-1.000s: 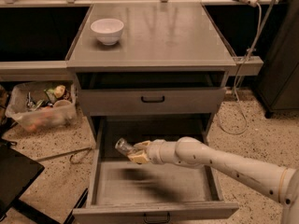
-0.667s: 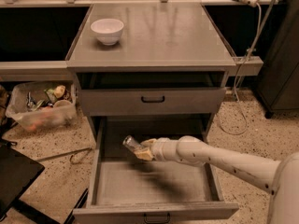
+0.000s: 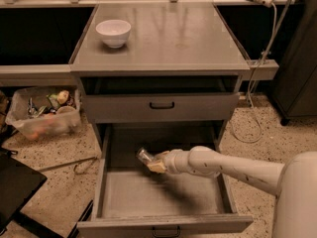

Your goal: Place redbull can into middle drawer

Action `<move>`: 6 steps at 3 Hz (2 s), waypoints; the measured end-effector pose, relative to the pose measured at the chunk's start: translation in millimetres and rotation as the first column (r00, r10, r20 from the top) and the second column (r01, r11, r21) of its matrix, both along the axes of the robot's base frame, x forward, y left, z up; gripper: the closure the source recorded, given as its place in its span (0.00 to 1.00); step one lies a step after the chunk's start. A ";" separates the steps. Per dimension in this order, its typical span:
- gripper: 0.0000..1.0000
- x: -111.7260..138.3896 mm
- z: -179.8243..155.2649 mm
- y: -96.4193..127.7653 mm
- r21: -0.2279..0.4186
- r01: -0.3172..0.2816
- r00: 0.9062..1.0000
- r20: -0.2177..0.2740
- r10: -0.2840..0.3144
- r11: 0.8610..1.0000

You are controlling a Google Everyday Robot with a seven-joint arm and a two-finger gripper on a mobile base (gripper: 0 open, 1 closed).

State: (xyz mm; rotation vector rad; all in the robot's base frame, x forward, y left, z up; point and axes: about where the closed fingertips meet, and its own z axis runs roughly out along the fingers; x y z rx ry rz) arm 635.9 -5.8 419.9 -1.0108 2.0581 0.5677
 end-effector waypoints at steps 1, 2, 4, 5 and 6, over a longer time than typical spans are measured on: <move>1.00 -33.2 -5.5 -0.8 0.029 -0.008 0.998 -0.063 0.010 1.000; 1.00 -49.2 -5.8 6.7 0.073 -0.042 0.994 -0.098 0.049 0.996; 1.00 -47.7 -36.8 31.1 0.093 -0.096 0.982 -0.152 0.109 0.991; 0.81 -47.2 -37.2 32.1 0.093 -0.096 0.982 -0.152 0.110 0.991; 0.58 -47.2 -37.2 32.1 0.093 -0.097 0.982 -0.152 0.110 0.991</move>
Offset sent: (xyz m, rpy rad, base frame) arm -0.0643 0.0112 -0.0017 0.1247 0.1407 0.0874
